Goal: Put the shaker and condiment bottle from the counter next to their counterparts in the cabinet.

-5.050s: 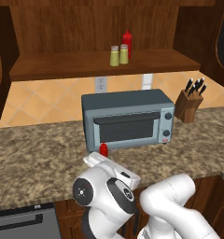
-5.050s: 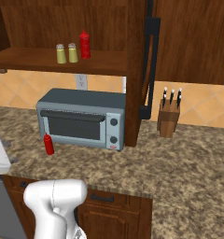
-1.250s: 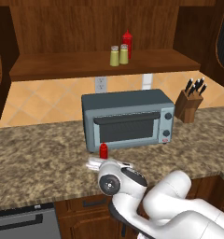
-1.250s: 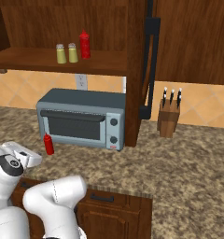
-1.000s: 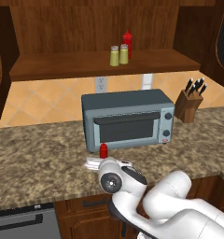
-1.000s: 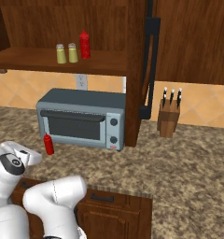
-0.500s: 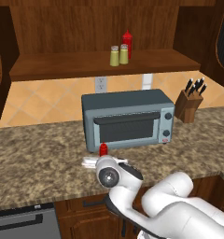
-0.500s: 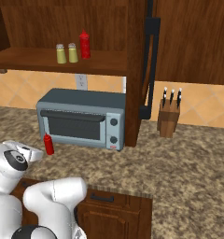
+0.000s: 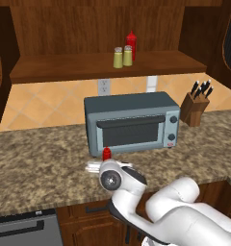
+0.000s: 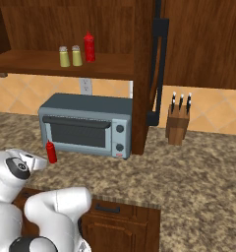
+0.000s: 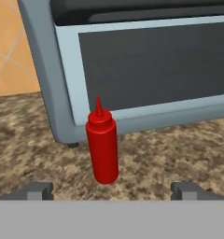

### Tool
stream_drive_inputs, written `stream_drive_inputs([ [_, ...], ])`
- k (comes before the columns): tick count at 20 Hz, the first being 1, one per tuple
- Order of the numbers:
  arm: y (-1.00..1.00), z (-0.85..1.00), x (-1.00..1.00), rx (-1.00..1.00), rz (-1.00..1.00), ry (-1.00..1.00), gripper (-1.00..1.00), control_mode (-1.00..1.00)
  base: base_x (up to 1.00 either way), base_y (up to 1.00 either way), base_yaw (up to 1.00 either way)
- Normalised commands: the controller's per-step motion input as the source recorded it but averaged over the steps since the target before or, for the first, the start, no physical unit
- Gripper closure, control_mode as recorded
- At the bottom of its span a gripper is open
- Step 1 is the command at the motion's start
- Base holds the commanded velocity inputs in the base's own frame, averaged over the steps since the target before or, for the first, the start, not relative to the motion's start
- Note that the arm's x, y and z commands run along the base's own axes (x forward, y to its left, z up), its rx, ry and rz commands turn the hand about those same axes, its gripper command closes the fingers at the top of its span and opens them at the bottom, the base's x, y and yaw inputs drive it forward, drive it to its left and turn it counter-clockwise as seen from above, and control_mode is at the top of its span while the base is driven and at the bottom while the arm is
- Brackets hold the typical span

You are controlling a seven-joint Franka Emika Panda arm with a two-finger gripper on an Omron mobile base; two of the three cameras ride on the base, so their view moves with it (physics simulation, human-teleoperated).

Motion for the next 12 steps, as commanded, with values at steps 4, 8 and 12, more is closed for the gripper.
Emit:
stream_drive_inputs([
  [4,0.0,-0.18,0.37,0.02,0.08,-0.03,-1.0,-1.0,0.0,0.0,0.0],
  [8,-0.04,-0.16,0.36,0.02,0.09,-0.03,-1.0,-1.0,0.0,0.0,0.0],
  [12,-0.22,-0.13,0.19,0.0,0.06,0.0,-1.0,-1.0,0.0,0.0,0.0],
])
